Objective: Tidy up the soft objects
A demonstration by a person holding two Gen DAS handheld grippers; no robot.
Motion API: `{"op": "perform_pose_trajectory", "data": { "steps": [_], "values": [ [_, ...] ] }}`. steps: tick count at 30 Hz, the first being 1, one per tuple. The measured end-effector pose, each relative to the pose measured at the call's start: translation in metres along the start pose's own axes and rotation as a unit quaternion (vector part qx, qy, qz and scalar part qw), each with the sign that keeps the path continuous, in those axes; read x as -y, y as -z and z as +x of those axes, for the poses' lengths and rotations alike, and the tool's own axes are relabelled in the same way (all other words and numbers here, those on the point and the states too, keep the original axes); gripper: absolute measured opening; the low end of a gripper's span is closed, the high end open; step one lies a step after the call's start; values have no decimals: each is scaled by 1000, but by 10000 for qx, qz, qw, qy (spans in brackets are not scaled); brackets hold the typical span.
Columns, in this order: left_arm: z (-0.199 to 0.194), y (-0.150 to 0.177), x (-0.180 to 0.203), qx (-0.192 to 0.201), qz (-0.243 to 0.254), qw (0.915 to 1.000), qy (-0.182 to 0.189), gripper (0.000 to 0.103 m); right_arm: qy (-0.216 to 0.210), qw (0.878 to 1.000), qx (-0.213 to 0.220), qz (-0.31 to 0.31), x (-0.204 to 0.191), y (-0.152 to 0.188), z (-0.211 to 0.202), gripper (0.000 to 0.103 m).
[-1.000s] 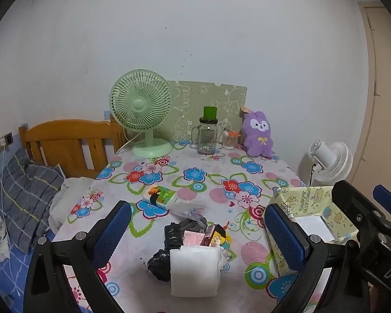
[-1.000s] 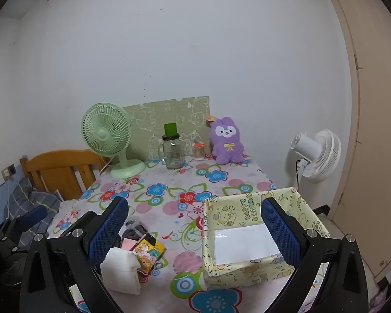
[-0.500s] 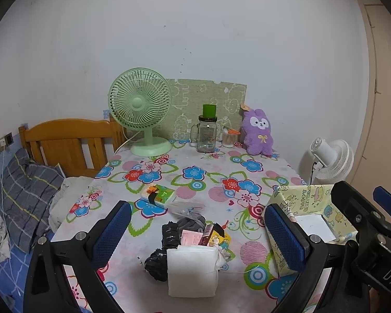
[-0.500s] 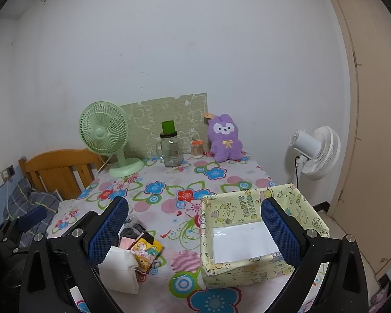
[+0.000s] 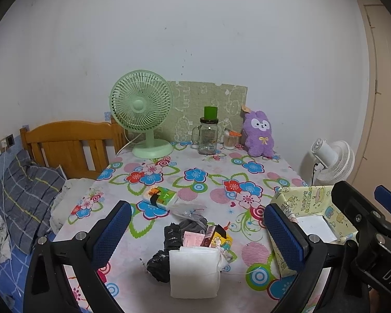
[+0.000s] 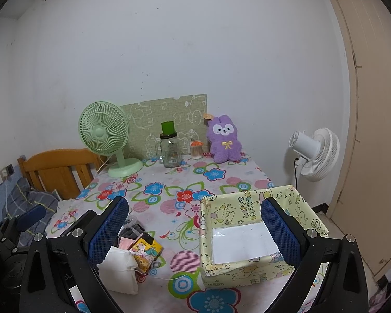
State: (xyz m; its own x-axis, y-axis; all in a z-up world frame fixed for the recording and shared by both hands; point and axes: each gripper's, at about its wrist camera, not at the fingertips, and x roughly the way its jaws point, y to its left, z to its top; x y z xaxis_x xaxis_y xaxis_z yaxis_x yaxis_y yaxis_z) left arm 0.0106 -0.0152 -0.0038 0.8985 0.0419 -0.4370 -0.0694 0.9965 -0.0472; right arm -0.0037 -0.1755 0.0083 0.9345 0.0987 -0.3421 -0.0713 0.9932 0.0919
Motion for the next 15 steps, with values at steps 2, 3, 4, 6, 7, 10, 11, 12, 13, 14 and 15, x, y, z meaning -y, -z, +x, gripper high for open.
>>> {"op": "perform_pose_trajectory", "data": {
  "steps": [2, 3, 4, 6, 7, 10, 11, 12, 13, 14, 15],
  "values": [
    [-2, 0, 1, 42, 48, 10000, -9, 102, 8, 10000, -8, 6, 0, -1, 1, 103],
    [-2, 0, 2, 60, 71, 10000, -21, 101, 8, 10000, -8, 9, 0, -1, 1, 103],
    [-3, 0, 2, 67, 79, 9999, -25, 101, 16, 10000, -3, -2, -1, 0, 0, 103],
    [-3, 0, 2, 60, 69, 10000, -16, 101, 23, 10000, 1, 0, -1, 0, 0, 103],
    [-4, 1, 2, 55, 57, 10000, -6, 101, 27, 10000, 3, 3, -2, -1, 0, 103],
    [-4, 0, 1, 53, 47, 10000, -2, 101, 31, 10000, 3, 0, -2, -1, 0, 103],
    [-4, 0, 1, 54, 50, 10000, -3, 101, 31, 10000, 1, 2, -2, -1, 0, 103],
    [-5, -1, 1, 54, 51, 10000, -1, 101, 27, 10000, 8, 4, -1, -1, 0, 103],
    [-4, -1, 1, 59, 50, 10000, 7, 101, 26, 10000, 7, 7, -2, -1, 0, 103],
    [-5, -1, 1, 89, 59, 9999, 11, 101, 36, 10000, 15, 9, -1, -1, 0, 103],
    [-6, -1, 1, 113, 69, 9999, 0, 101, 49, 10000, 25, 25, -2, -1, -1, 103]
  ]
}}
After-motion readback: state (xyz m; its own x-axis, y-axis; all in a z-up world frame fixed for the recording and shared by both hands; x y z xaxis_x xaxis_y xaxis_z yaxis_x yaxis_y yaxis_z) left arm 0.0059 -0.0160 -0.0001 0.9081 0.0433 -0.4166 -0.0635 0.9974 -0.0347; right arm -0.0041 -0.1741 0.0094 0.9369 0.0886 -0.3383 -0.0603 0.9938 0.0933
